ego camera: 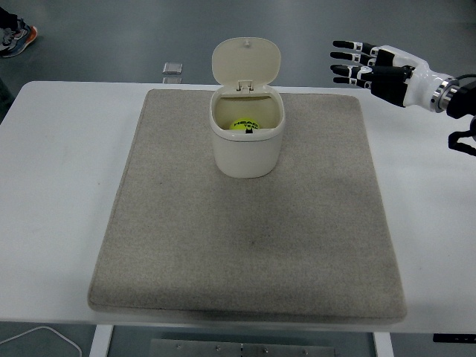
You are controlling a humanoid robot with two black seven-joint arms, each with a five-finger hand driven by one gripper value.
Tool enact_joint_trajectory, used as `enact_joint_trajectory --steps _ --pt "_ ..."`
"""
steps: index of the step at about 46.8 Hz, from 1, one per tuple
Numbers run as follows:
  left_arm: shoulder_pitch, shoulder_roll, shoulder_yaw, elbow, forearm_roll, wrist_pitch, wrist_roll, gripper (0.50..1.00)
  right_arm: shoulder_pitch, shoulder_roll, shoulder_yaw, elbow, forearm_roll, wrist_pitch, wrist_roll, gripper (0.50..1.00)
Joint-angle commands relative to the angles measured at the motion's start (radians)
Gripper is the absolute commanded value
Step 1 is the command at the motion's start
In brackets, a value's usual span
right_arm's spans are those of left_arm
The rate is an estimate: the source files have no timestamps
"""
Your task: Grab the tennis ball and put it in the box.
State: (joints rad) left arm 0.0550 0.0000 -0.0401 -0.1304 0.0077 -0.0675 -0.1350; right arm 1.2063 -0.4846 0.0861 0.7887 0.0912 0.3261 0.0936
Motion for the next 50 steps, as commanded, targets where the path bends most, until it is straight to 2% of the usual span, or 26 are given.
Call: enact_joint_trajectory --steps 1,12,32,39,50 --pt "0.000 0.000 0.000 0.000 0.000 0.000 0.000 0.992 -0.010 0.015 0.000 -0.028 0.045 -0.005 -0.008 0.913" --pt "0.000 0.000 0.000 0.000 0.000 0.000 0.000 0.992 -0.014 0.020 0.017 -0.028 0.067 -0.036 -0.002 0.926" --pt "0.000 0.000 0.000 0.000 0.000 0.000 0.000 0.992 -0.036 0.018 0.026 -0.029 0.067 -0.038 0.009 0.928" --pt "0.000 0.000 0.000 0.000 0.000 0.000 0.000 0.992 -0.051 0.026 0.041 -0.029 0.068 -0.039 0.043 0.926" --pt "0.000 0.000 0.000 0.000 0.000 0.000 0.000 0.992 -0.070 0.028 0.044 -0.029 0.068 -0.039 0.046 0.926"
